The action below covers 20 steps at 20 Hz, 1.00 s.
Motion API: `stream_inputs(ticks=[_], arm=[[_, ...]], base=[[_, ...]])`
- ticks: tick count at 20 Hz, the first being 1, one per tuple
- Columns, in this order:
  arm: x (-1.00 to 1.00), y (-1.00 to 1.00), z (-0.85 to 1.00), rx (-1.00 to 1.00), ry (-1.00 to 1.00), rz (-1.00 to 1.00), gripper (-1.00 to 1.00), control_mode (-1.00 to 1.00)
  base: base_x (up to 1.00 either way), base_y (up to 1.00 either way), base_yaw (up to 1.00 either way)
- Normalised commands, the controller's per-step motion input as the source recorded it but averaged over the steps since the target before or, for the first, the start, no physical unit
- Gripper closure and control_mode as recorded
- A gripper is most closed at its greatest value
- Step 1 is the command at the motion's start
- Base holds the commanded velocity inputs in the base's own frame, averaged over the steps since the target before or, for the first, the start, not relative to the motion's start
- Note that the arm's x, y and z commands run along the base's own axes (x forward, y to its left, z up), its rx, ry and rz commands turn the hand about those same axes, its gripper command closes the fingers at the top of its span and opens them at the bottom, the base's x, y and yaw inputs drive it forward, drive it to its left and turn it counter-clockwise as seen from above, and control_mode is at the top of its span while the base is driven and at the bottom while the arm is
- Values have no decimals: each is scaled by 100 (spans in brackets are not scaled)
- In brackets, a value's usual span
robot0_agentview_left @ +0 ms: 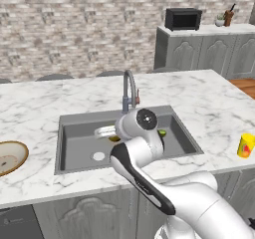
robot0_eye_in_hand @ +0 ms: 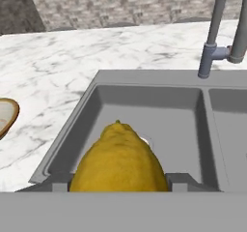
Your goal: Remove the kiwi and lemon from the sink. Then move the bowl and cup from the counter to the sink for washing.
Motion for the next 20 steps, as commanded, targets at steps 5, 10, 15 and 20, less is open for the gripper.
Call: stream_inputs(ticks=[5,10,15,20], arm=[[1,25,10,5,0,0,100,-100],[4,21,8,6,0,1,100,-100],[3,25,5,7,0,2,100,-100],[6,28,1,5,0,1,100,-100]], base=[[0,0,0],[0,0,0],[0,0,0],[0,0,0]])
